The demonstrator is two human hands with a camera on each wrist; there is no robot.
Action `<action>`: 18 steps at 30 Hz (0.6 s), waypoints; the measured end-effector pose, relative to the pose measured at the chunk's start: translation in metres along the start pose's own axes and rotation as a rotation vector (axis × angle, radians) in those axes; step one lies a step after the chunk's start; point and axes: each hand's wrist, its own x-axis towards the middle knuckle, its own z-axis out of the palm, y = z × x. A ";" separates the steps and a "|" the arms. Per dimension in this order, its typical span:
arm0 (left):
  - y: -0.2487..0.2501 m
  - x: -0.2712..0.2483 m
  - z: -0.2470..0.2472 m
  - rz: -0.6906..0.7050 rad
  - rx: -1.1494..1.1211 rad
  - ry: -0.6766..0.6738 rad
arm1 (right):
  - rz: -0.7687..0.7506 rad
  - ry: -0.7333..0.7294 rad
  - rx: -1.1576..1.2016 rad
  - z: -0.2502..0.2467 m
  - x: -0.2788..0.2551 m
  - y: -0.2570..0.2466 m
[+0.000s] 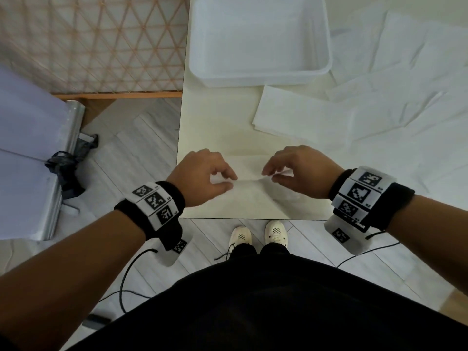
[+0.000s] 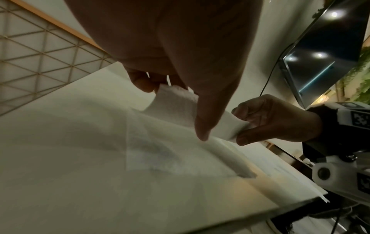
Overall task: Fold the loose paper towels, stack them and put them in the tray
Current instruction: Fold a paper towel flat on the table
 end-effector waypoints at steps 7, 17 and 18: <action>-0.006 -0.009 0.007 -0.110 0.099 -0.111 | 0.054 -0.134 -0.052 0.016 -0.009 -0.001; 0.019 0.014 0.055 -0.051 0.338 -0.238 | 0.161 -0.194 -0.323 0.049 0.007 -0.011; 0.017 0.014 0.060 -0.069 0.401 -0.270 | 0.161 -0.192 -0.336 0.055 0.004 -0.008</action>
